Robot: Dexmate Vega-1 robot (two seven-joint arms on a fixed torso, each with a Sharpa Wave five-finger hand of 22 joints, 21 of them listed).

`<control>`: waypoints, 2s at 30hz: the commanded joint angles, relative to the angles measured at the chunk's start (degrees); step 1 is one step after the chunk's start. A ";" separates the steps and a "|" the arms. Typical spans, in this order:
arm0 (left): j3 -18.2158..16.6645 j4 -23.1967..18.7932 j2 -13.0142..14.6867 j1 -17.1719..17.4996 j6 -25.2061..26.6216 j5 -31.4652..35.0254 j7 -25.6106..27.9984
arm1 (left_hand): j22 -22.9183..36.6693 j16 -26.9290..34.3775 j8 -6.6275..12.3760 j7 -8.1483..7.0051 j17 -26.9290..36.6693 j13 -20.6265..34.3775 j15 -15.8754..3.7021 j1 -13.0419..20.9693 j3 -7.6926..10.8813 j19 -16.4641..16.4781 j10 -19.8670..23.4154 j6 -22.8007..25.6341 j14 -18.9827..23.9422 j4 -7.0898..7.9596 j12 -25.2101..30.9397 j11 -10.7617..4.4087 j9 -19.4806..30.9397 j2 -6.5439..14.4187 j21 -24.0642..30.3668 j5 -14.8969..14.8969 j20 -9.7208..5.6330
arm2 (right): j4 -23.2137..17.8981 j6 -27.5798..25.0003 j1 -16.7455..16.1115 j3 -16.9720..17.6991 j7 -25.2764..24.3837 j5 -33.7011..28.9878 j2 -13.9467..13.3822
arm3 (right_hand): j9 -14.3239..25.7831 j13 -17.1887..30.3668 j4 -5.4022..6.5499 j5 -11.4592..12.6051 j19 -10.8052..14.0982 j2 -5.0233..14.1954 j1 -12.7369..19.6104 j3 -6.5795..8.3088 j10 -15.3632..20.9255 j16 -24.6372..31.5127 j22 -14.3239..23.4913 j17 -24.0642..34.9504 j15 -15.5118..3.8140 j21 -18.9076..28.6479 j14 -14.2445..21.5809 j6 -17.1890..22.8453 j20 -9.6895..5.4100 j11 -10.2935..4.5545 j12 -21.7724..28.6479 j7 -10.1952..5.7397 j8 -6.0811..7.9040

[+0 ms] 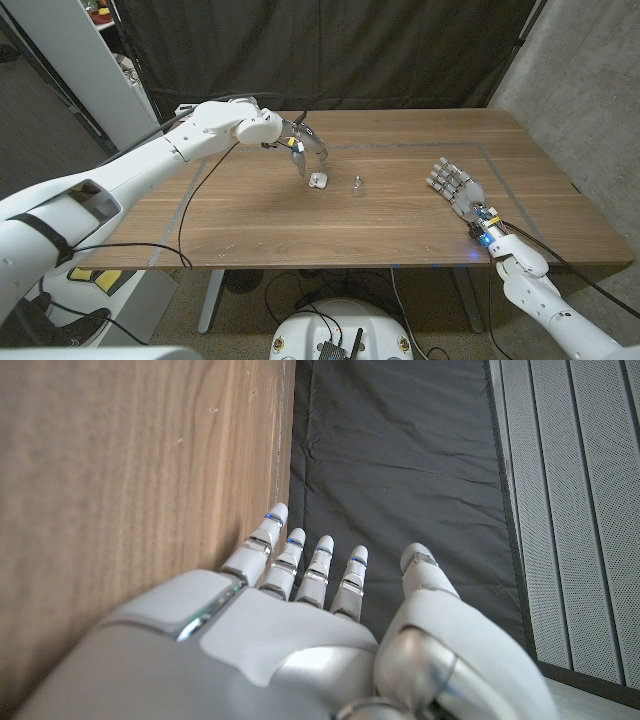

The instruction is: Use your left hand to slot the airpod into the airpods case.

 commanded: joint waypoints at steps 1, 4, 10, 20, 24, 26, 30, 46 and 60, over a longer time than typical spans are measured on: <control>0.98 7.03 -0.60 -3.26 -9.00 -2.50 3.37 | 0.18 -0.08 0.13 -0.10 0.05 0.14 -2.61 1.58 -0.37 0.36 -1.29 0.58 -0.91 -0.83 -0.19 0.20 -0.13 -0.35 0.02 0.60 -0.44 | -0.42 0.80 0.24 -0.69 -2.72 -0.82 1.03 | 0.21 0.08 -0.11 0.10 0.08 0.03 -0.26 0.31 0.17 0.31 0.23 0.29 -5.11 0.30 0.22 0.57 0.48 0.47 0.39 -0.05 0.03; 1.40 8.77 -0.83 -4.05 -11.22 -1.91 5.41 | 0.17 -0.13 -0.27 -0.13 0.04 0.12 -2.33 3.35 -0.21 0.33 -1.94 0.34 -1.36 -1.56 -0.38 -0.03 -0.32 -0.17 -0.02 1.06 -0.72 | -0.27 0.87 0.65 -0.94 -3.03 -1.07 1.20 | 0.21 0.09 -0.12 0.10 0.04 0.02 -0.26 0.31 0.17 0.30 0.24 0.30 -5.02 0.30 0.18 0.54 0.53 0.36 0.39 -0.04 0.01; 2.79 14.12 -1.49 -6.27 -16.46 0.04 10.75 | 0.18 -0.09 -0.34 -0.15 -0.02 -0.03 -2.54 8.26 0.93 0.61 -2.28 1.60 -1.98 -2.95 -0.40 -1.22 -0.54 1.49 0.06 1.66 -1.67 | -0.26 0.57 1.10 -1.35 -3.96 -1.33 1.49 | 0.22 0.11 -0.12 0.09 -0.02 -0.04 -0.30 0.26 0.18 0.30 0.24 0.31 -4.98 0.30 0.12 0.53 0.63 0.55 0.40 -0.04 0.00; 7.21 25.42 -4.73 -11.93 -24.14 4.46 20.09 | 0.17 0.00 0.44 -0.14 -0.17 -0.14 -3.26 10.78 0.93 0.90 -1.70 4.25 -1.81 -3.05 -0.10 -1.43 -0.27 1.64 0.15 1.34 -2.55 | 0.49 0.97 2.32 -2.06 -5.74 -2.27 2.46 | 0.23 0.14 -0.16 0.07 -0.10 -0.14 -0.35 0.19 0.13 0.32 0.25 0.33 -4.94 0.31 0.11 0.62 0.80 0.57 0.39 -0.07 0.01; 8.96 28.57 -5.90 -13.54 -24.74 5.85 23.19 | 0.17 -0.18 0.17 0.00 -0.16 -0.16 -3.10 10.90 0.49 0.57 -2.79 3.71 -2.44 -2.68 -0.49 -0.25 -0.07 1.36 0.01 1.05 -2.85 | 0.40 1.36 2.29 -2.26 -6.73 -2.59 2.93 | 0.23 0.15 -0.19 0.07 -0.09 -0.18 -0.35 0.17 0.16 0.34 0.25 0.33 -4.88 0.33 0.12 0.66 0.87 0.78 0.41 -0.08 0.02; 9.78 29.31 -6.15 -14.05 -24.56 6.50 24.32 | 0.17 -0.33 -0.32 0.12 -0.12 -0.16 -2.73 10.67 -0.01 -0.04 -3.59 2.51 -3.20 -2.24 -0.75 0.56 0.12 1.15 -0.24 0.77 -2.79 | 0.08 1.48 2.03 -2.35 -7.39 -2.79 3.05 | 0.23 0.16 -0.21 0.07 -0.10 -0.18 -0.33 0.18 0.14 0.33 0.26 0.33 -4.90 0.33 0.10 0.67 0.86 0.67 0.40 -0.08 0.02; 10.70 30.32 -6.34 -14.73 -24.48 6.28 25.90 | 0.18 -0.29 -1.84 0.34 0.01 -0.12 -2.11 9.69 -1.27 -1.48 -5.02 -1.55 -4.41 -1.12 -1.12 1.35 0.63 0.87 -0.74 0.22 -2.12 | -0.57 1.67 1.65 -2.54 -8.89 -3.33 3.23 | 0.24 0.17 -0.23 0.08 -0.13 -0.16 -0.33 0.18 0.07 0.33 0.26 0.33 -4.90 0.34 0.06 0.68 0.91 0.41 0.38 -0.08 0.01; 10.94 28.64 -5.08 -13.57 -20.72 4.36 29.38 | 0.30 0.34 -2.31 0.01 0.18 -0.05 -2.18 7.06 -2.92 -1.59 -4.37 -4.00 -4.11 1.22 -0.50 1.13 1.56 2.01 -0.56 -0.23 -1.77 | -2.56 5.91 -0.06 -2.88 -9.97 -5.70 2.85 | 0.25 0.21 -0.36 0.12 -0.22 -0.04 -0.17 0.27 0.31 0.41 0.26 0.31 -5.07 0.36 0.23 0.77 0.86 0.13 0.48 -0.05 0.00; 9.38 25.33 -3.34 -11.15 -20.05 2.43 27.34 | 0.34 0.34 -1.41 -0.03 0.13 -0.04 -2.39 6.30 -3.50 -1.58 -4.06 -2.20 -3.91 1.92 -0.27 0.89 1.99 2.41 -0.47 -0.48 -1.54 | -17.53 5.62 -3.17 -2.86 -20.16 -18.89 -7.88 | 0.22 0.21 -0.98 0.12 -0.62 -0.42 0.59 0.56 0.14 0.17 0.24 0.16 -5.87 0.29 0.00 3.15 1.41 -2.38 0.29 0.12 0.46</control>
